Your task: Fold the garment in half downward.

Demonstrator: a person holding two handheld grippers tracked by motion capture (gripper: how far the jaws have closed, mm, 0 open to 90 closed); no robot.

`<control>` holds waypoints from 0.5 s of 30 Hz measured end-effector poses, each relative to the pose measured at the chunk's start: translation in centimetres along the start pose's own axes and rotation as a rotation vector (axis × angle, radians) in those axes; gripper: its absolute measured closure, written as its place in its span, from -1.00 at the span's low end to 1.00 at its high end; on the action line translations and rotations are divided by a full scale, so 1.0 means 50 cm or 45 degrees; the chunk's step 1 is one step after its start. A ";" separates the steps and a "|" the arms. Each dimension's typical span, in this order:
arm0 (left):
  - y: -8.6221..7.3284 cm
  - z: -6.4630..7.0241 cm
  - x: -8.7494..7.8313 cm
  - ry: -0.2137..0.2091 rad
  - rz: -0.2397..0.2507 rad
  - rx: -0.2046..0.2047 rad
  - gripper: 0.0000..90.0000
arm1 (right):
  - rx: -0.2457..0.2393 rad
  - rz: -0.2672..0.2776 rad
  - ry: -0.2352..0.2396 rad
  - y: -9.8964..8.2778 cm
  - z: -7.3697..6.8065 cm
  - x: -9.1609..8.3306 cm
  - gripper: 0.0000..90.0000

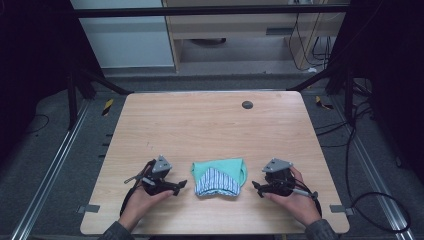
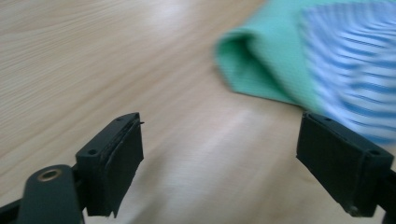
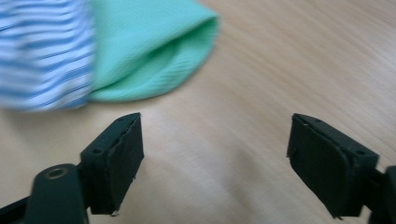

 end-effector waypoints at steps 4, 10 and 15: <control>-0.001 -0.043 0.013 0.071 0.017 -0.108 -0.71 | 0.158 0.020 -0.057 0.001 0.037 0.032 -0.68; 0.001 -0.072 0.032 0.143 0.027 -0.157 -0.78 | 0.393 0.012 -0.110 -0.008 0.071 0.073 -0.82; 0.004 -0.071 0.050 0.187 -0.021 -0.148 -0.84 | 0.480 0.008 -0.182 -0.005 0.076 0.084 -1.00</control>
Point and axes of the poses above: each handheld gripper's, and its own axes: x roughly forward along the jaws, y roughly out of its top, z roughly to its right, the point moved 3 cm from there along x, roughly forward along the jaws, and after that the axes turned 5 degrees about -z, right-handed, at the moved point
